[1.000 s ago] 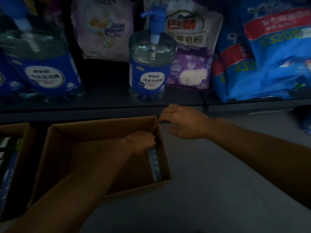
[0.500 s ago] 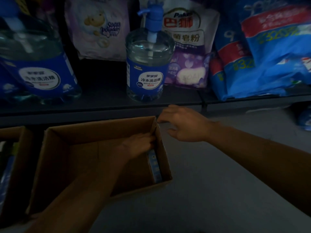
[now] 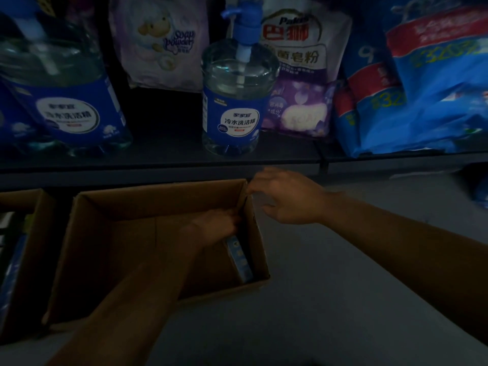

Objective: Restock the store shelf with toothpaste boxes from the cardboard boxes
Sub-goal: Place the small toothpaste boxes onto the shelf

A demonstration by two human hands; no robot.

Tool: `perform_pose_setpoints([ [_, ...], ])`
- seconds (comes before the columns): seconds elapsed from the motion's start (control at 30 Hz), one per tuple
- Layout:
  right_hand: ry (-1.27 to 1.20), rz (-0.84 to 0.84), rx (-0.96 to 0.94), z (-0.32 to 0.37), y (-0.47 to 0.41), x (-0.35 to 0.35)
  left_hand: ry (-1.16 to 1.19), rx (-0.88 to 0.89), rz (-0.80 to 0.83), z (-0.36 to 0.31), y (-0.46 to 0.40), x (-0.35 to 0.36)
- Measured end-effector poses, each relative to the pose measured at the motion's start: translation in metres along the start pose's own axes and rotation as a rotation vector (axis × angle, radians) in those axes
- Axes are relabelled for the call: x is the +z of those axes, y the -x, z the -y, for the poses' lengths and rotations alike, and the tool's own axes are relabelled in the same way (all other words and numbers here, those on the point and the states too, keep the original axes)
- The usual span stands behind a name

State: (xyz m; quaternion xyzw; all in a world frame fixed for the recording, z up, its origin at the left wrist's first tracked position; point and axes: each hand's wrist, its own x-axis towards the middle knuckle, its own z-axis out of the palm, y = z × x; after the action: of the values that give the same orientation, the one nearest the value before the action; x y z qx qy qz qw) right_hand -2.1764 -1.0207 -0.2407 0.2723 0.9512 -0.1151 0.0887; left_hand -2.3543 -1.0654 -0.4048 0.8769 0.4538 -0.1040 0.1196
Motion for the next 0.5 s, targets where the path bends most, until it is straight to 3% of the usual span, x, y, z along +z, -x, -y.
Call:
perform_pose_setpoints([
  [0.1, 0.007, -0.002, 0.000, 0.001, 0.004, -0.001, -0.110, 0.084, 0.030, 0.003, 0.003, 0.005],
  [0.23, 0.022, 0.005, -0.009, 0.003, 0.008, -0.008, -0.047, -0.038, 0.110, -0.003, 0.018, -0.024],
  [0.5, 0.084, -0.061, -0.051, 0.013, 0.023, -0.072, -0.031, -0.195, 0.068, -0.002, 0.067, -0.137],
])
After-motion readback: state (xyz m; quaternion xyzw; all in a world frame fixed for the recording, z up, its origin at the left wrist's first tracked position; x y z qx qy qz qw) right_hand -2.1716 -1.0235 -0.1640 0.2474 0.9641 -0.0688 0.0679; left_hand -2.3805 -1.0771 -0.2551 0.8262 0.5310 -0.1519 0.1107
